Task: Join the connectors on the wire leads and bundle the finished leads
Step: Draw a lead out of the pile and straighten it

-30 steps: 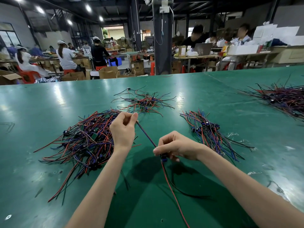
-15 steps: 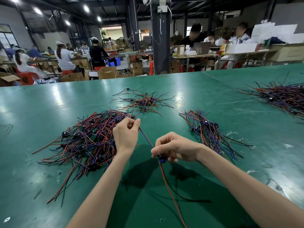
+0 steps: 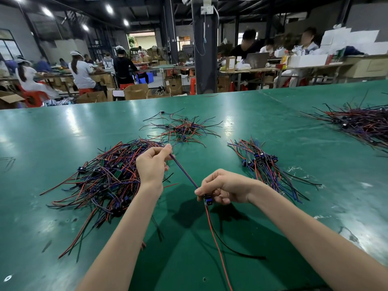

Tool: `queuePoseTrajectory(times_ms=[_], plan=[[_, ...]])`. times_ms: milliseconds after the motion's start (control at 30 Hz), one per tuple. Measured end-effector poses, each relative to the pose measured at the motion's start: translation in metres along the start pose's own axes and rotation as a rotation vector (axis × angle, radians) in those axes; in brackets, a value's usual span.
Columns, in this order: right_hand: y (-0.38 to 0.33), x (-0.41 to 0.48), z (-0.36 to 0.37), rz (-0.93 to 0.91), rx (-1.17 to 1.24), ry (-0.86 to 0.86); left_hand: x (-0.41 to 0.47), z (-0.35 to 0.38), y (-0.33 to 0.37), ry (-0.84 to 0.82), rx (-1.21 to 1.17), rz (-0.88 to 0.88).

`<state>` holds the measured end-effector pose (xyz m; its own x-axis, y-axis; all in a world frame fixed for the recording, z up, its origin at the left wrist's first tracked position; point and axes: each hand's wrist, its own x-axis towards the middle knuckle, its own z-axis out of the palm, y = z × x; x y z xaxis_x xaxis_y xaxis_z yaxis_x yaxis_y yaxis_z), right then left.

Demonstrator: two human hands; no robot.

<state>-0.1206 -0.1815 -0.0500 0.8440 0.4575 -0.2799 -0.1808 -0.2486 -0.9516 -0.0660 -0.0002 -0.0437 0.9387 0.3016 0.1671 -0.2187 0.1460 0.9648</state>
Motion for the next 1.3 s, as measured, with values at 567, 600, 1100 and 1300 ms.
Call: queuePoseTrajectory(times_ms=[567,600,1100,1300], plan=[[-0.002,0.007,-0.011,-0.231,0.284,0.464,-0.03,0.013,-0.003,-0.515,0.165,-0.134],[-0.002,0.007,-0.013,-0.235,0.297,0.492,-0.035,0.016,-0.006,-0.566,0.199,-0.14],[-0.003,0.01,-0.01,-0.068,0.396,0.487,-0.044,0.021,-0.006,-0.561,0.117,-0.294],[-0.004,0.007,0.0,0.073,0.414,0.284,-0.039,0.017,-0.005,-0.45,0.093,-0.286]])
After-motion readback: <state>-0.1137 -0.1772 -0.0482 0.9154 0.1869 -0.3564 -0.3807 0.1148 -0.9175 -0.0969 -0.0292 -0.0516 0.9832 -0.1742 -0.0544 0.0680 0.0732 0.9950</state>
